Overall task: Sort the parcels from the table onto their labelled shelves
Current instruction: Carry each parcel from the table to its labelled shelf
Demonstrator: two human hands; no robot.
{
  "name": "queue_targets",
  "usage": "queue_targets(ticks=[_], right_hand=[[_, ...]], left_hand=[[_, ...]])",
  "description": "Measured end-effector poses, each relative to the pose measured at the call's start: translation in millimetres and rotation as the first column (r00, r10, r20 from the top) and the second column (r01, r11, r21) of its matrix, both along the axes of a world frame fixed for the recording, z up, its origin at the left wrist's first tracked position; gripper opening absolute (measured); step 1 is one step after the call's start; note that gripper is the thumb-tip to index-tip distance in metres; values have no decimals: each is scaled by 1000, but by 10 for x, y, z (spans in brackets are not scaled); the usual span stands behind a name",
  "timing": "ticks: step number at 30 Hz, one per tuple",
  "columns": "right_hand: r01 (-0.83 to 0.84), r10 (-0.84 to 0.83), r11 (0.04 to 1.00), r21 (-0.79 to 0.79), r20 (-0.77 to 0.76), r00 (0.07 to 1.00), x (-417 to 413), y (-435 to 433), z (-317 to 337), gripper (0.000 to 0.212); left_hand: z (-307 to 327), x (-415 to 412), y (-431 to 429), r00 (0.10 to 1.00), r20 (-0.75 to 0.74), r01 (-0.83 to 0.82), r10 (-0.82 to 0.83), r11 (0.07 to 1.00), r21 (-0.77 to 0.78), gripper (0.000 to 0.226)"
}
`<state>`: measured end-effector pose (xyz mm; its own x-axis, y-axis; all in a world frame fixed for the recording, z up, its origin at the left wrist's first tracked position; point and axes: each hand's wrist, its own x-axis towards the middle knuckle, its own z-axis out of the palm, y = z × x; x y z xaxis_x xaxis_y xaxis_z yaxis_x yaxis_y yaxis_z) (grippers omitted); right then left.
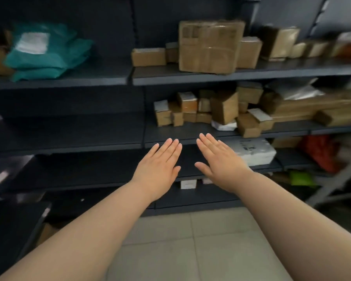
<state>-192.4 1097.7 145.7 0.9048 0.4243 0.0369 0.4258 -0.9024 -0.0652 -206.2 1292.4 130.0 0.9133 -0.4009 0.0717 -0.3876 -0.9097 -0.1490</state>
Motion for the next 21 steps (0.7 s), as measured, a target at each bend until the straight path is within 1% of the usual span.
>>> queue_targets(ticks=[5, 8, 10, 13, 16, 19, 21], right_hand=[[255, -255, 967, -6, -52, 966, 14, -879, -187, 68], [390, -388, 921, 2, -82, 918, 6, -1204, -310, 68], [473, -471, 881, 7, -79, 879, 17, -1373, -351, 68], [598, -595, 800, 54, -65, 801, 65, -1568, -356, 68], [710, -708, 698, 95, -60, 704, 75, -1702, -368, 68], [799, -797, 589, 121, -76, 599, -49, -1837, -419, 68], [832, -828, 545, 107, -86, 554, -163, -1913, -434, 68]], left_hand=[[-129, 509, -871, 969, -75, 235, -233, 972, 18, 59], [-216, 824, -1283, 925, -82, 373, -370, 928, 22, 59], [-253, 1043, -1536, 882, -72, 469, -466, 882, 37, 59], [-262, 1331, -1883, 807, -78, 589, -585, 807, 41, 59], [-289, 1582, -2220, 725, -98, 688, -682, 725, 42, 59], [-320, 1714, -2578, 646, -109, 762, -755, 646, 48, 60], [-337, 1699, -2738, 609, -127, 792, -783, 609, 41, 60]])
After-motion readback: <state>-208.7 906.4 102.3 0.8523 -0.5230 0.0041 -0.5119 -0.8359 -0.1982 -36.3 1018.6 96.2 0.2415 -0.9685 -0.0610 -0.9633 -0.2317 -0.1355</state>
